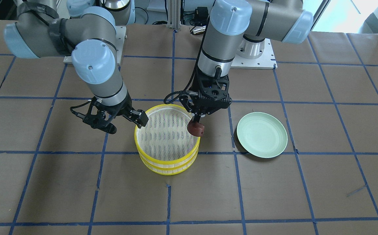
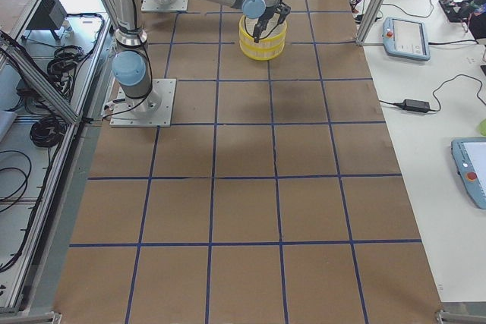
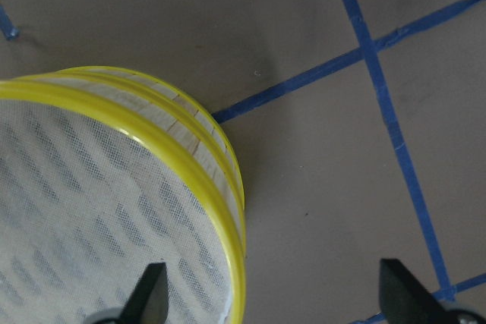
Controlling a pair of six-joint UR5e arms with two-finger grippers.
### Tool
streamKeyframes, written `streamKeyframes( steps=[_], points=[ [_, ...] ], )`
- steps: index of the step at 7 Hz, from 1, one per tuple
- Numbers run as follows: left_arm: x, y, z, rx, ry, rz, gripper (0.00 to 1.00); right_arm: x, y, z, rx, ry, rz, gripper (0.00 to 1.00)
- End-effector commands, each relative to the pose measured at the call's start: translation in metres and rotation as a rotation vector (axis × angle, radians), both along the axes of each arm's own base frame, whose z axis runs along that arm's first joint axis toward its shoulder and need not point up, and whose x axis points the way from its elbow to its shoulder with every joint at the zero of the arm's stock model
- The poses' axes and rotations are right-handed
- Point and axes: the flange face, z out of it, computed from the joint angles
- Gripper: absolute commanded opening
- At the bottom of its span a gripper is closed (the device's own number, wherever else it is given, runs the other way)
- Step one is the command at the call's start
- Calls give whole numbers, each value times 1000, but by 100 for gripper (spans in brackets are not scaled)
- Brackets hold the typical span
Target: Stack buns with steamer
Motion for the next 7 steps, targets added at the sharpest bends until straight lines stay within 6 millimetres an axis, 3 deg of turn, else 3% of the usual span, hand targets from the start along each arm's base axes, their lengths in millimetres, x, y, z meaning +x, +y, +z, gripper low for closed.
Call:
streamKeyframes(
  steps=[1, 2, 3, 4, 5, 6, 7],
  points=[
    [-46, 11, -28, 35, 35, 90, 18, -67, 7, 70, -26, -3, 140, 100],
    [-49, 7, -33, 24, 46, 109, 75, -79, 13, 108, -41, 38, 189, 100],
    [-50, 7, -34, 28, 59, 142, 100, -76, 17, 151, -27, 39, 235, 100],
    [-50, 7, -34, 29, 62, 154, 100, -75, 23, 180, -4, 39, 294, 100],
    [-49, 7, -28, 11, 54, 115, 100, -71, 30, 182, 10, 33, 348, 100],
    [-41, 3, -15, -36, 6, -63, 100, -70, 33, 168, 34, 19, 395, 100],
    [-17, -11, -9, -40, -55, -222, 100, -70, 34, 158, 51, 8, 427, 100]
  ],
)
